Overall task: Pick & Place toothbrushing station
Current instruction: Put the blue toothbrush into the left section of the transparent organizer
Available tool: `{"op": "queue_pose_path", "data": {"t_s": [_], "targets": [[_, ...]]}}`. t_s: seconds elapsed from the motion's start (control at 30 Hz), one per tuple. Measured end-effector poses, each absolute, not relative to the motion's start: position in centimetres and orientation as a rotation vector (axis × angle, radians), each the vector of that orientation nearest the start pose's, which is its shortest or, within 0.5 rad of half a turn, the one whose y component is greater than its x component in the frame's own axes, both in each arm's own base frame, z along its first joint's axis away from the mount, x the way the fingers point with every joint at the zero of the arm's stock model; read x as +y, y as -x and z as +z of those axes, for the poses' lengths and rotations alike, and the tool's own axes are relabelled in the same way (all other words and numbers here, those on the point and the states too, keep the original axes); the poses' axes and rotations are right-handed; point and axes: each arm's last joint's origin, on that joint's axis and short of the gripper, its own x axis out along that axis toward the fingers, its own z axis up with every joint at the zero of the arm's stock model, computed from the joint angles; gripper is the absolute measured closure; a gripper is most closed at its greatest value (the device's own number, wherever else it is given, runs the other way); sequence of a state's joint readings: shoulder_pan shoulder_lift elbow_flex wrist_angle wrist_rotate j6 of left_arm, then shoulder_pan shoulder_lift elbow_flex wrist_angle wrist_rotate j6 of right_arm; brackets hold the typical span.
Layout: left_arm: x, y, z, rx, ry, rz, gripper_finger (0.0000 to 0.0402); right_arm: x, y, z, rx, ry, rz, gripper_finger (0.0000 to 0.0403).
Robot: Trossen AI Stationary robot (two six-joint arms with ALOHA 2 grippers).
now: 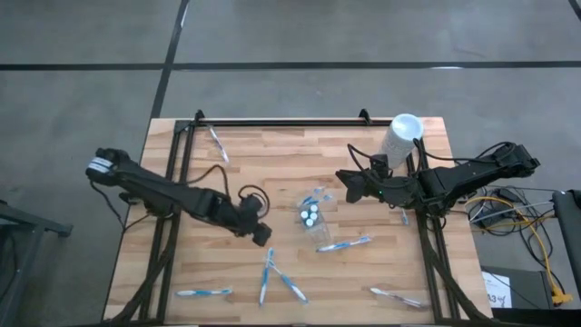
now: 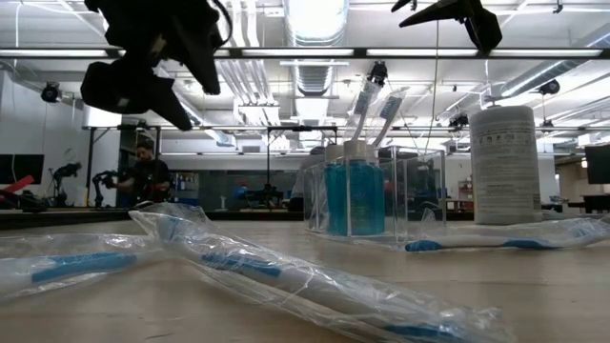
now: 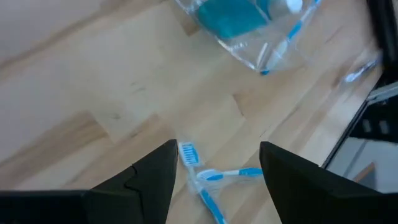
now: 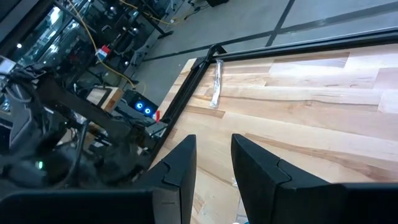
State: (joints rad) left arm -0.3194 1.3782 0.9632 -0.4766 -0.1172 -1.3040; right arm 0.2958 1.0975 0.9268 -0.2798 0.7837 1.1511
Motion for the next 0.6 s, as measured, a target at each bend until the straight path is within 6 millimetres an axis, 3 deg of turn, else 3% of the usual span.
{"op": "queue_pose_path", "data": {"t_s": [0.23,0.6], "targets": [[-11.1,-29.5,23.5,0.908,0.884,0.349,0.0170,4.8,-22.7,31.8,0.069,-0.880,-0.634,0.0305],[-13.2,-31.6,20.3,1.013,1.029,0.511,0.0170,4.8,-22.7,31.8,0.069,-0.878,-0.634,0.0305]]}}
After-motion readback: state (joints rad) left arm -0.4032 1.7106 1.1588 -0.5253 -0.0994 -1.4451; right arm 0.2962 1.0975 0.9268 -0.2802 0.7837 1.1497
